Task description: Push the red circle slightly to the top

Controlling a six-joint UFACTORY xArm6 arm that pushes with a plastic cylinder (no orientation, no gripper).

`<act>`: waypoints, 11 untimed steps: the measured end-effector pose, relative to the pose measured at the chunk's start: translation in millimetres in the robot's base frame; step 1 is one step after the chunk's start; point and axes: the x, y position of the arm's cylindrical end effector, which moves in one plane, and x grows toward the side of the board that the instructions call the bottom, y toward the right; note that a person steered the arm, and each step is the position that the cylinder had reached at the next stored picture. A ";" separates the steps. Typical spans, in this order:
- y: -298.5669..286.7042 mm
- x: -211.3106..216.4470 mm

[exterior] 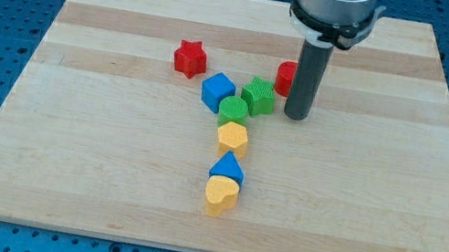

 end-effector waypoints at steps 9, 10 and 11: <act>2.8 -36.1; 2.8 -40.8; 10.7 -37.3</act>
